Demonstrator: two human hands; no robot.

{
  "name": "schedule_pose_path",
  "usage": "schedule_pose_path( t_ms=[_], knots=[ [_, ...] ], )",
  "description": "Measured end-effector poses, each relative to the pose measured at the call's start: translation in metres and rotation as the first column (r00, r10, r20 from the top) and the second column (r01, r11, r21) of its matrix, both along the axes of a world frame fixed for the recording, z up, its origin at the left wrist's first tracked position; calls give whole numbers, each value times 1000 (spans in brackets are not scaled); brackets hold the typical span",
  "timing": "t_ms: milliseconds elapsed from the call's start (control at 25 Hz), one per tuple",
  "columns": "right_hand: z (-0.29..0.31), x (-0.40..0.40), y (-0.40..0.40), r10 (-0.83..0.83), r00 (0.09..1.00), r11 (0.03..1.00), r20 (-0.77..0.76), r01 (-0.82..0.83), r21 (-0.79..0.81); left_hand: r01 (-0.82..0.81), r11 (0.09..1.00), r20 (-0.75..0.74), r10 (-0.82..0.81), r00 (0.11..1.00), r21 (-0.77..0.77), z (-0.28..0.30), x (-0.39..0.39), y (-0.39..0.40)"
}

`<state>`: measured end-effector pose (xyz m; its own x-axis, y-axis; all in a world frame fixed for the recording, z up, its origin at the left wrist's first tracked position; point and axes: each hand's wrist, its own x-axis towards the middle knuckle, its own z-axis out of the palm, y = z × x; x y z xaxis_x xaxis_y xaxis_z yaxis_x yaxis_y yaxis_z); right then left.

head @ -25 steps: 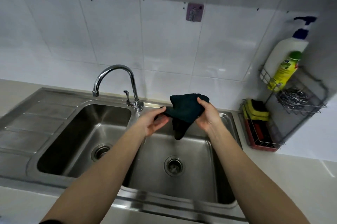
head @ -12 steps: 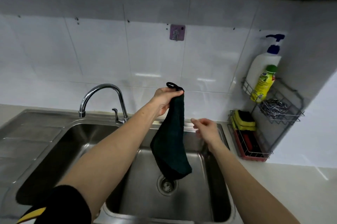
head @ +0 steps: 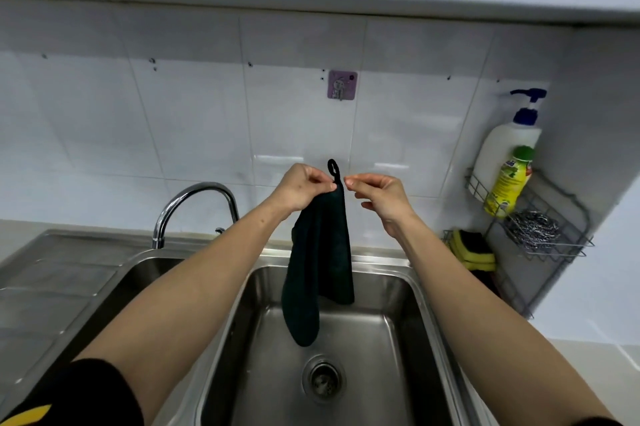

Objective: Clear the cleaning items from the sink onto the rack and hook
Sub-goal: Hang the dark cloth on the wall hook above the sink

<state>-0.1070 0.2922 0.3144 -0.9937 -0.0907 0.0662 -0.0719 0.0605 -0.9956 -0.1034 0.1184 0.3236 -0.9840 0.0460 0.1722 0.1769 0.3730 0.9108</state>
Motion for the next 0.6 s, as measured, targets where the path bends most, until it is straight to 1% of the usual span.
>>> schedule_pose_path(
  t_ms=[160, 280, 400, 480, 520, 600],
  knots=[
    [4, -10, -13, -49, 998, 999, -43, 48, -11, 2, 999, -39, -4, 999, -55, 2, -17, -7],
    [7, -18, -16, -80, 994, 996, -80, 78, -35, 8, 999, -42, -10, 999, -41, 5, -28, -6],
    [10, -28, -16, -75, 994, 997, -82, 72, -40, 34, 999, -26, -34, 999, 1, 9, -39, -8],
    [13, -35, -18, -88, 994, 995, -67, 85, -49, 54, 994, -9, -53, 999, 91, 14, -45, -8],
    [17, -38, -19, -99, 994, 994, -56, 96, -59, 56, 984, 0, -57, 998, 172, 18, -47, -7],
    [28, -48, -24, -119, 991, 991, -61, 115, -67, 37, 932, 15, -46, 999, 360, 26, -56, -2]
  ],
)
